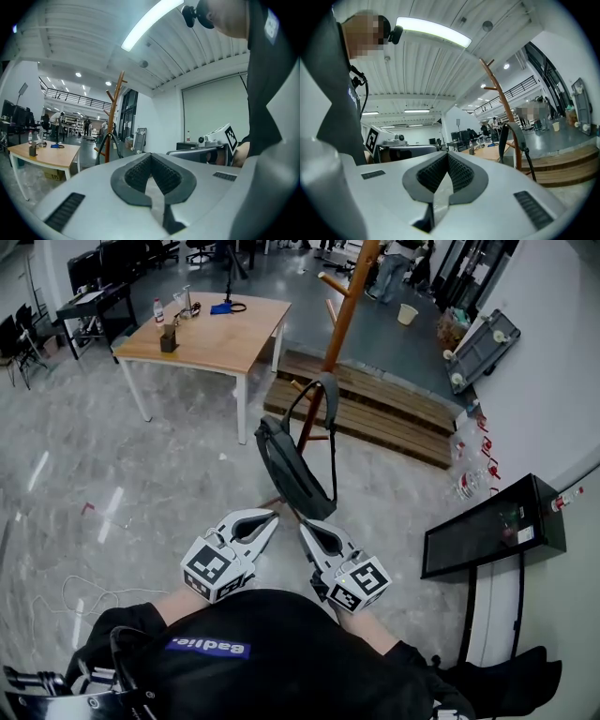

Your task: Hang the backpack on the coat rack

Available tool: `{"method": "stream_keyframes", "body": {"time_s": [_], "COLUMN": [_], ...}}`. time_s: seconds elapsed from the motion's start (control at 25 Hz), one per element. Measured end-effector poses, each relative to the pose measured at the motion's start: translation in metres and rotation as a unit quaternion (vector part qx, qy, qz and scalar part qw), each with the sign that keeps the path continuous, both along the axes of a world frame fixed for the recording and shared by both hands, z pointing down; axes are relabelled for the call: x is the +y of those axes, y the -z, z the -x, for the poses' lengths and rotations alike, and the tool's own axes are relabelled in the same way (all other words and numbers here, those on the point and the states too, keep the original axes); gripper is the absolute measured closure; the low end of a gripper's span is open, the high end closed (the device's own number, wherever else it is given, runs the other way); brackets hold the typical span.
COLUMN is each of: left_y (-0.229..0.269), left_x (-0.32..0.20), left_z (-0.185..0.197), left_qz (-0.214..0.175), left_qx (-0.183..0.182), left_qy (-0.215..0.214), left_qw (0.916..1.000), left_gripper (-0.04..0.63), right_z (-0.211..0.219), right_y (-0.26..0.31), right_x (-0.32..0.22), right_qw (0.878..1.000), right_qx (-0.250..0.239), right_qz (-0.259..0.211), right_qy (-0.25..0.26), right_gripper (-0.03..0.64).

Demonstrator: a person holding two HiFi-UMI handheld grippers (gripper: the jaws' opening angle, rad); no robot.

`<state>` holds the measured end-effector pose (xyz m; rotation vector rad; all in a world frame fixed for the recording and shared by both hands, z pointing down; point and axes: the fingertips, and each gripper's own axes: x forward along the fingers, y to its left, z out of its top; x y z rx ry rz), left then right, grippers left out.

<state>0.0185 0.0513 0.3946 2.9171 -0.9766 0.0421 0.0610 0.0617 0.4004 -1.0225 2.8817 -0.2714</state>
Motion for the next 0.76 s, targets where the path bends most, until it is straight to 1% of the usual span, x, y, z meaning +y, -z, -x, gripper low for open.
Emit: {"method": "stream_keyframes", "body": {"time_s": [0.2,0.6,0.76], "left_y": [0.0001,0.0007,0.0025], "left_x": [0.0030,0.0072,0.0098], "left_z": [-0.0018,-0.0069,-0.0044], "left_qz": [0.000,0.002,0.001], "left_qx": [-0.001,-0.004,-0.002], "left_qy": [0.003,0.011,0.014], "left_qw": [1.0000,0.9999,0.9999], "left_gripper": [0.586,0.586,0.586], "right_z": [-0.0007,-0.0099,-0.0083], "right_y": [0.0031,-0.0007,-0.0016], "right_x": [0.0027,0.0048,0.0072], "right_qw": [1.000,1.000,1.000], "right_qx": [-0.001,-0.008,-0.003], "right_qz": [-0.004,0.012,0.013], "right_qy": [0.003,-0.004,0.001], "right_gripper": [0.611,0.611,0.611]}}
